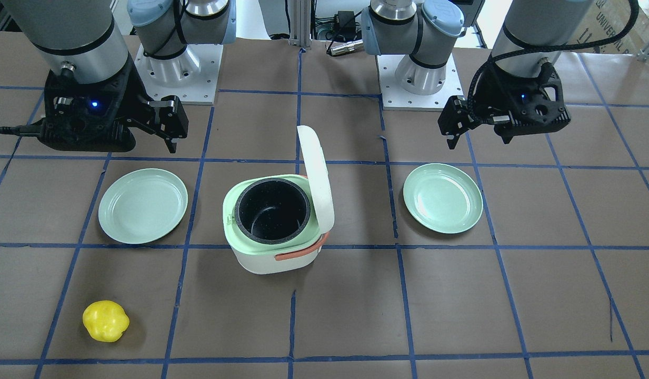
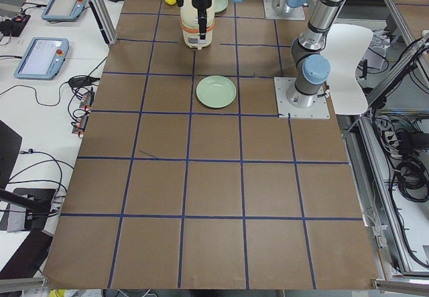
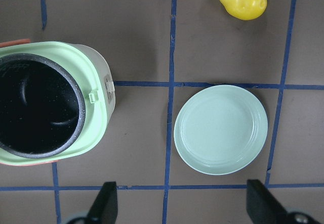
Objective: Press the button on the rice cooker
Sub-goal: 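Raise the right gripper away from the opened rice cooker lid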
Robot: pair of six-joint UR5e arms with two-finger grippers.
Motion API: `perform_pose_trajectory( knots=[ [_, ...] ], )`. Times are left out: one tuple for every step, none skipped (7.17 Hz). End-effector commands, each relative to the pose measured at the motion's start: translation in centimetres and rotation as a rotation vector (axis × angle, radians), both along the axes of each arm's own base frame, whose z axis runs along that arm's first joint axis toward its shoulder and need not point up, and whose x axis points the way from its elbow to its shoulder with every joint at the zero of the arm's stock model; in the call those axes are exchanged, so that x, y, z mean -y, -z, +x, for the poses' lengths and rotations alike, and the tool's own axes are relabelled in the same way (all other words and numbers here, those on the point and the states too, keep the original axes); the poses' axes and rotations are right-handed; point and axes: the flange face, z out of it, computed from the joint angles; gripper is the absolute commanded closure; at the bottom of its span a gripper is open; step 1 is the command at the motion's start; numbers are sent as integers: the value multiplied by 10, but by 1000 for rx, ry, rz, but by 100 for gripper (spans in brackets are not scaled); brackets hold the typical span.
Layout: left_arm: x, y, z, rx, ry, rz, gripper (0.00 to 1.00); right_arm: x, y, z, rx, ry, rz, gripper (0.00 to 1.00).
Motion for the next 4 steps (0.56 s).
perform_pose_trajectory(
  knots=[
    [0,0,0,0,0,0,0,1,8,-10,1,-5,19,9],
    [0,0,0,-1,0,0,0,-6,7,-13,3,-14,18,9],
    [0,0,0,0,0,0,0,-7,11,-19,3,-6,26,9],
    [0,0,0,0,0,0,0,-4,11,-29,5,6,26,8]
  ],
)
